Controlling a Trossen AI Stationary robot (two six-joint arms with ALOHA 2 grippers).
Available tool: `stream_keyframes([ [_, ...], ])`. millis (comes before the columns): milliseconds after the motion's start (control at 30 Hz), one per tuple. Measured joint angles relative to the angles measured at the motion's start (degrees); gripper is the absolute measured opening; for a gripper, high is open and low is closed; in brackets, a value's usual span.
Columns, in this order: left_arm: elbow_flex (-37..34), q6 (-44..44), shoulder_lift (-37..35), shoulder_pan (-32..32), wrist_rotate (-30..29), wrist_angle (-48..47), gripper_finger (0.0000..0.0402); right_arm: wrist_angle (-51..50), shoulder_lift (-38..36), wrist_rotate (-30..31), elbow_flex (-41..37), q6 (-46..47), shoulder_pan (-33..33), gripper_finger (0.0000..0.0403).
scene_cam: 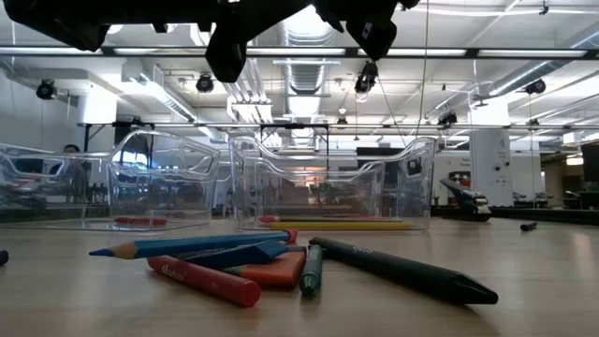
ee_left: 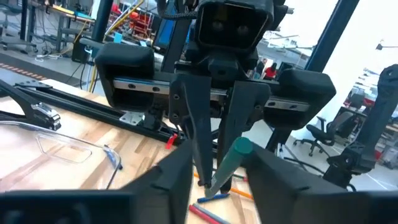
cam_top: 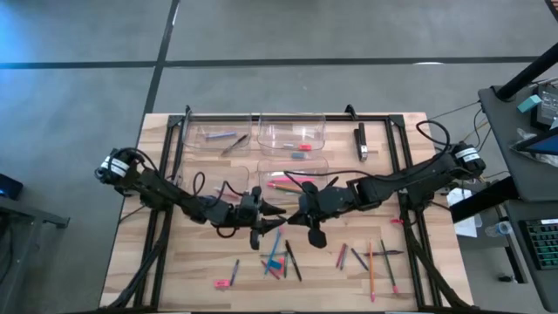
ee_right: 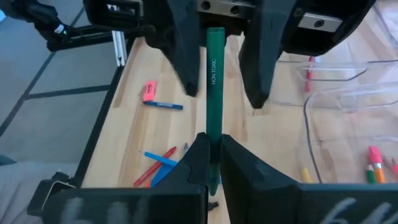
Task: Sort crayons/erasers/pens/pencils in bins
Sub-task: Put the top green crayon into the bottom left transparent bin
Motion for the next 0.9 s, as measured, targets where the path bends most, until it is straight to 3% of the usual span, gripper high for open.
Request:
stream_keyframes([
  [200, 0.0, 0.3, 0.0, 0.2, -0.1, 0.2, 0.0021, -0.1, 0.0, 0.6, 0.0, -0.1, -0.4, 0.0013],
  [400, 0.0, 0.6, 0.0, 0.2, -0.2, 0.2, 0.0019, -0.2, 0.0, -0.2, 0.0, -3.4, -0.4, 0.0026],
  [700, -0.7, 3.3, -5.0, 0.5, -0.1, -5.3, 0.0013, -9.0, -0.1, -0.9, 2.1, -5.4, 0.0, 0.0165],
  [900, -0.8, 3.3, -17.5, 0.5, -5.9, -29.4, 0.0012, -19.5, -1.3, -0.9, 4.6, -1.9, 1.0, 0.0232],
])
